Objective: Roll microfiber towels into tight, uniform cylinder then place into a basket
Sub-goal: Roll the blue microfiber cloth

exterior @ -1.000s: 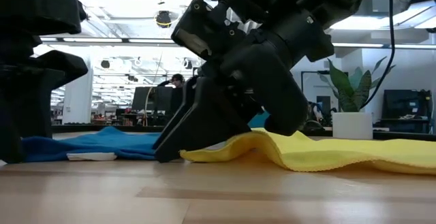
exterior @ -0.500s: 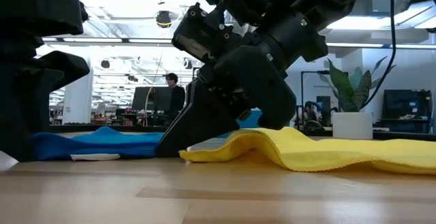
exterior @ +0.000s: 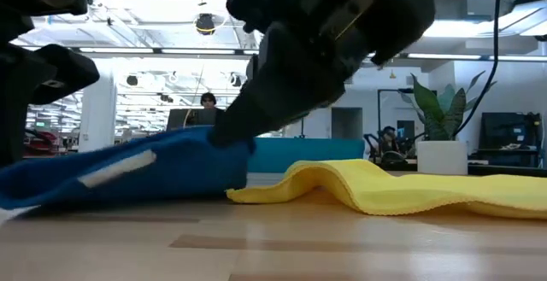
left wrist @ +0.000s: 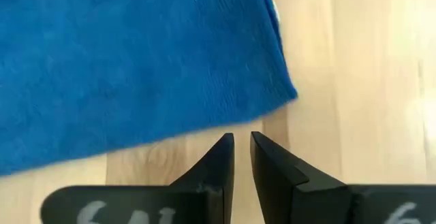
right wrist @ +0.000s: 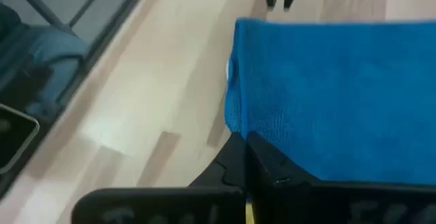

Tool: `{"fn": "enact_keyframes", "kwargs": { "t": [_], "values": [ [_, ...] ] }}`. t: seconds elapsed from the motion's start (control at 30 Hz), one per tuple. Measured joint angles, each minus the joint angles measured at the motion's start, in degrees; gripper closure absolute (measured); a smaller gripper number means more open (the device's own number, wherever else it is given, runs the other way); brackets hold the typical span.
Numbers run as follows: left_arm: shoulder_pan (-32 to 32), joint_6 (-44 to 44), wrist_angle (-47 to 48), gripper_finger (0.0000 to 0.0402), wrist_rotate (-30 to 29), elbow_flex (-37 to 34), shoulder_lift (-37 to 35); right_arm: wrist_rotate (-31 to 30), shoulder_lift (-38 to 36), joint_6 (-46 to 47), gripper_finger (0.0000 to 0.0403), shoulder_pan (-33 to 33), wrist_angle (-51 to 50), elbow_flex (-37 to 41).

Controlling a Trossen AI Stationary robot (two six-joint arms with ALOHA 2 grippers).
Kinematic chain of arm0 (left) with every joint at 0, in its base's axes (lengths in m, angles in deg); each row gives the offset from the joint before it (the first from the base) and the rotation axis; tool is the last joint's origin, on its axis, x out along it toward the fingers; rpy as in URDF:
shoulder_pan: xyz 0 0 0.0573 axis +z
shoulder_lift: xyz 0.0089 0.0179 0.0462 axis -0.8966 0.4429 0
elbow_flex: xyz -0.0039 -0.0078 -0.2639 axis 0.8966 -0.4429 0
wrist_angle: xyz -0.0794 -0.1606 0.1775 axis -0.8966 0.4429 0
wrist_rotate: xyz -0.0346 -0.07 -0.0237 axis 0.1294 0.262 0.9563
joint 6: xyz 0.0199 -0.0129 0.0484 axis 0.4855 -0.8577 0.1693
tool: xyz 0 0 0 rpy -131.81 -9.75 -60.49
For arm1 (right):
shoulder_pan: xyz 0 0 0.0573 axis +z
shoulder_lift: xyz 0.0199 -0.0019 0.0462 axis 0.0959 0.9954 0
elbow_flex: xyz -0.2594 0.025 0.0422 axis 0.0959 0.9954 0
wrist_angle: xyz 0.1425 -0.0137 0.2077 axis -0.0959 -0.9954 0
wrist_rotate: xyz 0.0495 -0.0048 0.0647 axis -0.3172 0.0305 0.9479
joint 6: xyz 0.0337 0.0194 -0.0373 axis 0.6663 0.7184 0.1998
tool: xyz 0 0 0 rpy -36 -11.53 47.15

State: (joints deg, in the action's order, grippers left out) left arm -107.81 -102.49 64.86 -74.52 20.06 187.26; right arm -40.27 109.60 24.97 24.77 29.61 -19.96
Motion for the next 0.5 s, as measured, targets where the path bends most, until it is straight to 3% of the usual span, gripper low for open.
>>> {"fn": "enact_keyframes", "kwargs": {
  "t": [0.3, 0.5],
  "values": [
    [-0.11, 3.77, -3.73, 0.036, -0.06, -0.04, -0.08, -0.62, 0.64, 0.04, 0.0388, -0.51, -0.01, 0.09],
    [-0.11, 3.97, -4.55, 0.0323, 0.0, -0.04, -0.11, -3.33, 0.63, 1.11, 0.0386, -0.68, 1.03, 0.05]
  ]
}}
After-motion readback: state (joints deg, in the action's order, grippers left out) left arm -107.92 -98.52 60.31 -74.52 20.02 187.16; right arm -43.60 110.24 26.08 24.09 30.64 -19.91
